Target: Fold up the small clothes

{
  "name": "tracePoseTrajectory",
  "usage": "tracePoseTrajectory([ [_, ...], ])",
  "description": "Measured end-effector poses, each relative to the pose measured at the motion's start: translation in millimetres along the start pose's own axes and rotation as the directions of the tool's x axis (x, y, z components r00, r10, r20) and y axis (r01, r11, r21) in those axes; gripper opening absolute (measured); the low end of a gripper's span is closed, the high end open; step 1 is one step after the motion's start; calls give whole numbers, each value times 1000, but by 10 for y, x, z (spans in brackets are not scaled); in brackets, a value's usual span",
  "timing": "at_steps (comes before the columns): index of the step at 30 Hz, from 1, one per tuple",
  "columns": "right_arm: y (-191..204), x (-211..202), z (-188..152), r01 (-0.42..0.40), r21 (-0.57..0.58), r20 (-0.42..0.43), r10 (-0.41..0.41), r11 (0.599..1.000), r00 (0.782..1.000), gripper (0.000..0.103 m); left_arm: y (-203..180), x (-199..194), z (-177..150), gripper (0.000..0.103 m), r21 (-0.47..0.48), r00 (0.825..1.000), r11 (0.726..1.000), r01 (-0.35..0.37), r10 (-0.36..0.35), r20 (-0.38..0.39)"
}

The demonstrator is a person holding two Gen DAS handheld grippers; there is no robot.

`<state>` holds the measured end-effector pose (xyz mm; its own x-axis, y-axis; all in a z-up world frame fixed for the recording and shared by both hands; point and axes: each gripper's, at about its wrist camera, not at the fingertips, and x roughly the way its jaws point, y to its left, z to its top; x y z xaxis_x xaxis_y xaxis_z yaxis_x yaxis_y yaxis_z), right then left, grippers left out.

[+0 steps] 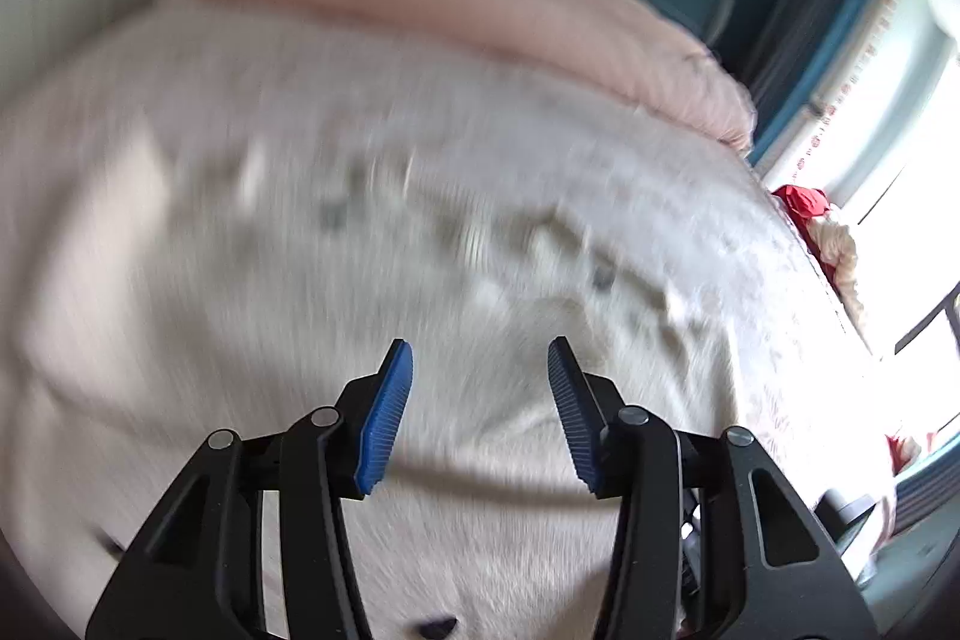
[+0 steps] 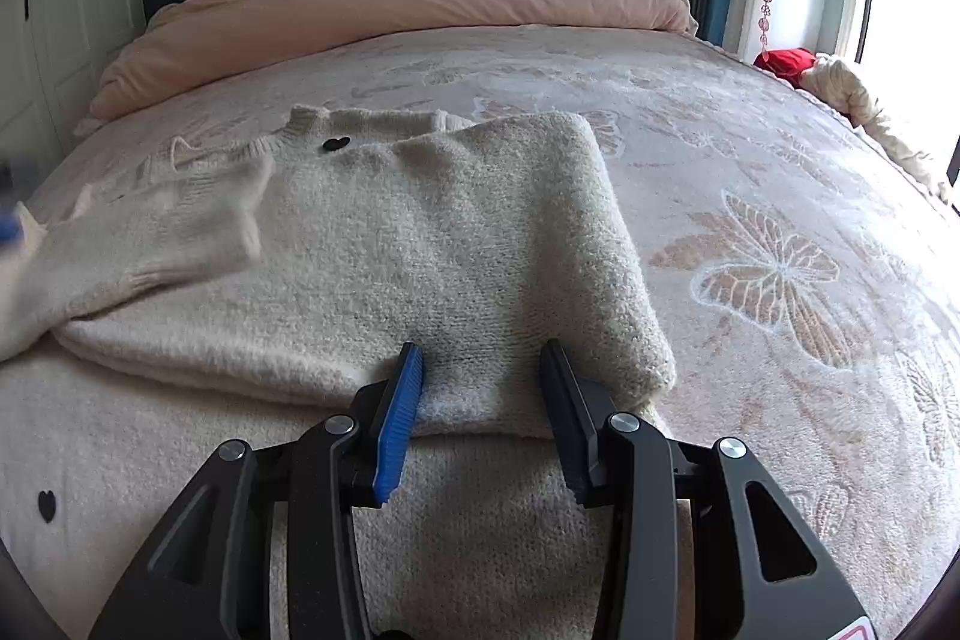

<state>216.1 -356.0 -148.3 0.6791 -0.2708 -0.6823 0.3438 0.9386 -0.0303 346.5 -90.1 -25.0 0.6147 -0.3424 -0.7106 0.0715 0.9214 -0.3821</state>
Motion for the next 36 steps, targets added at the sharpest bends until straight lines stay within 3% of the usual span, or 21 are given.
tracePoseTrajectory([
  [2, -18, 2, 0, -15, 12, 1, 15, 1000, 1000, 40, 207, 28, -234, 49, -65, 1000, 998, 3, -5, -24],
  [6, -58, -50, 41, -49, 32, -2, 49, 998, 999, 40, 728, -190, -548, 64, -110, 996, 992, -60, 66, 51],
  [7, -71, -90, 56, -62, 37, 6, 62, 997, 998, 43, 899, -355, -678, 67, -113, 992, 989, -92, 101, 76],
  [8, -76, -169, 79, -79, 42, 26, 78, 996, 997, 55, 1062, -435, -747, 72, -126, 988, 985, -115, 127, 88],
  [9, -65, -291, 111, -99, 46, 63, 96, 994, 993, 61, 1175, -484, -792, 72, -145, 987, 983, -115, 130, 93],
  [12, 56, -487, 218, -194, 67, 126, 184, 979, 975, 78, 1585, -676, -928, 72, -250, 990, 967, 48, -13, 141],
  [14, 284, -372, 393, -258, 66, 51, 255, 964, 966, 82, 1543, -656, -917, 73, -232, 990, 972, 27, 6, 139],
  [17, 585, 24, 579, -361, 147, -91, 376, 921, 922, 82, 1369, -617, -878, 80, -161, 992, 987, -31, 50, 119],
  [19, 699, 265, 606, -389, 226, -140, 425, 893, 894, 82, 1425, -697, -830, 81, -204, 990, 979, 4, 25, 139],
  [21, 784, 468, 591, -376, 294, -180, 437, 879, 881, 83, 1585, -778, -762, 85, -313, 986, 949, 46, 8, 169],
  [22, 807, 497, 601, -362, 308, -168, 425, 880, 889, 80, 1738, -788, -689, 86, -395, 983, 915, 78, -5, 183],
  [24, 848, 534, 655, -368, 324, -159, 434, 872, 887, 37, 2066, -730, -551, 86, -538, 980, 834, 124, -20, 196],
  [25, 875, 584, 692, -382, 346, -182, 461, 857, 869, 10, 2182, -704, -481, 85, -587, 978, 796, 146, -27, 206],
  [27, 916, 549, 763, -413, 367, -162, 494, 834, 854, 9, 2350, -678, -312, 82, -659, 969, 727, 194, -37, 244],
  [29, 985, 430, 934, -444, 319, -132, 503, 837, 854, 9, 2422, -612, -104, 73, -685, 960, 686, 245, -74, 269],
  [31, 1111, 303, 1125, -478, 266, -115, 520, 837, 847, 9, 2480, -438, 41, 67, -734, 962, 623, 270, -141, 234],
  [32, 1156, 264, 1213, -488, 248, -107, 524, 837, 845, 9, 2501, -348, 73, 58, -768, 963, 581, 271, -160, 218],
  [34, 1220, 129, 1428, -516, 218, -72, 540, 829, 838, 9, 2534, -280, 109, 44, -812, 967, 526, 253, -154, 202],
  [35, 1211, -27, 1590, -538, 199, -19, 552, 819, 834, 8, 2530, -266, 151, 35, -816, 970, 525, 243, -135, 203],
  [36, 1166, -151, 1690, -552, 191, 23, 559, 811, 829, 8, 2513, -297, 206, 28, -808, 973, 542, 229, -98, 209],
])
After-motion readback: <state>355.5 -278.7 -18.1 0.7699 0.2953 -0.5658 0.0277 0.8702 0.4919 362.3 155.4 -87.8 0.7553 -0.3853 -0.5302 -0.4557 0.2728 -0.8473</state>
